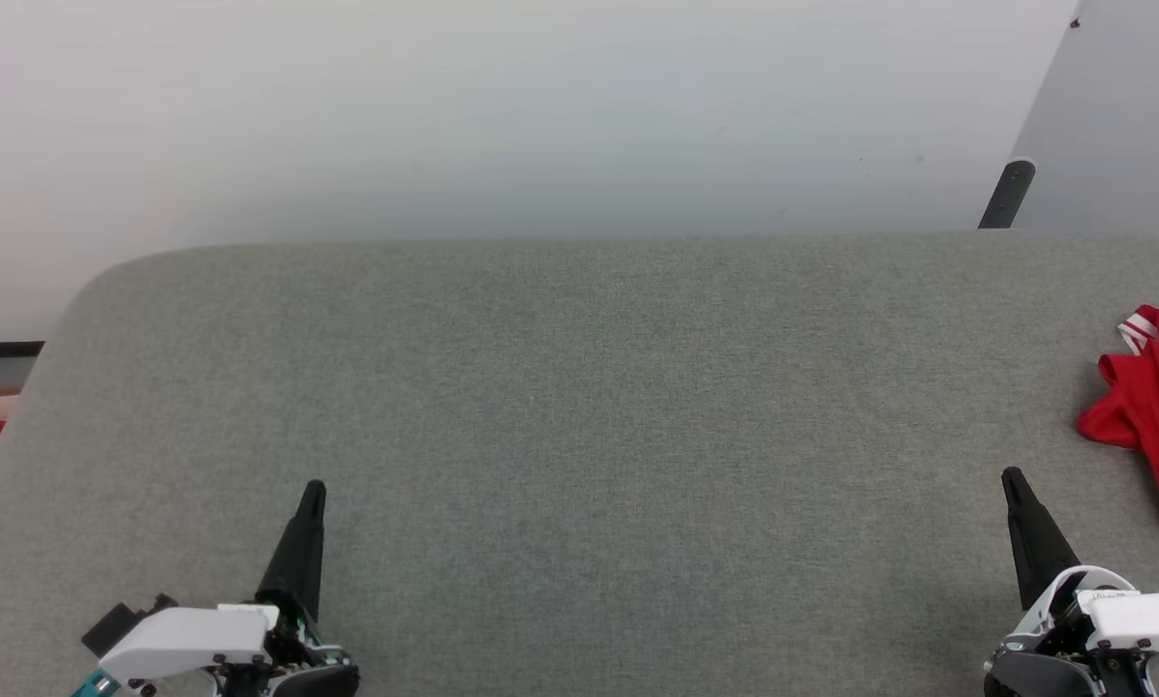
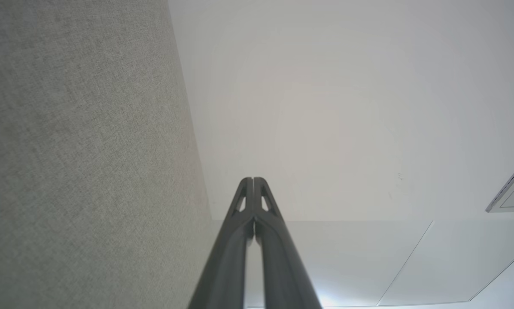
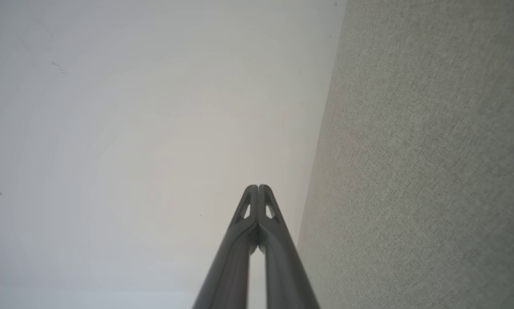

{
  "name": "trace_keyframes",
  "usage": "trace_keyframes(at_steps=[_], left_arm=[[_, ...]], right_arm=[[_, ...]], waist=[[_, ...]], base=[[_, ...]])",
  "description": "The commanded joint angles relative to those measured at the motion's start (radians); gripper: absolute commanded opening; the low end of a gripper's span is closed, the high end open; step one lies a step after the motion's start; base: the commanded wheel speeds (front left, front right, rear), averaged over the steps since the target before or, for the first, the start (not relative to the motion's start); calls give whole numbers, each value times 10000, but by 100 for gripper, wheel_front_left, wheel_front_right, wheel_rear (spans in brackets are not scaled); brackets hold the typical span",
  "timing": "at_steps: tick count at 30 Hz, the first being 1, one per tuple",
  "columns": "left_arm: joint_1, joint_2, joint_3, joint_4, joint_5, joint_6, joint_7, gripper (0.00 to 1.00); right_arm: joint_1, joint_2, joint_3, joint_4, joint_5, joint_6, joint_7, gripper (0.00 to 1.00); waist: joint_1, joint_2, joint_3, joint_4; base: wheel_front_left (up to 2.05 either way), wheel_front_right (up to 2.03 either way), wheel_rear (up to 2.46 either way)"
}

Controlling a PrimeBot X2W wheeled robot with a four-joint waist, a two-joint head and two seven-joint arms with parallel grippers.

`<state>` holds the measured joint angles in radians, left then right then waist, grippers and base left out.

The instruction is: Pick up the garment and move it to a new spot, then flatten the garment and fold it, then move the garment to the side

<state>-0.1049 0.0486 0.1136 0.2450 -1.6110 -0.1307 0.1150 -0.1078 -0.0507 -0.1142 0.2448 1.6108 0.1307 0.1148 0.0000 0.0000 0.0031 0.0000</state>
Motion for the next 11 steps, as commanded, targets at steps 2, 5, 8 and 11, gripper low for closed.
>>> trace_keyframes(at_steps=[2, 5, 8, 11], left_arm=[[-77, 2, 16, 10, -35, 0, 18, 0], [-77, 2, 16, 10, -34, 0, 18, 0], [-77, 2, 16, 10, -34, 0, 18, 0], [-77, 2, 16, 10, -36, 0, 18, 0]], right_arm=[[-31, 27, -1, 1, 42, 0, 19, 0], [-31, 27, -1, 1, 42, 0, 19, 0], [-31, 27, 0, 1, 42, 0, 19, 0], [-31, 27, 0, 1, 42, 0, 19, 0]], waist=[[0, 0, 0, 0], [0, 0, 0, 0], [0, 0, 0, 0], [0, 0, 0, 0]], base=[[0, 0, 0], [0, 0, 0], [0, 0, 0], [0, 0, 0]])
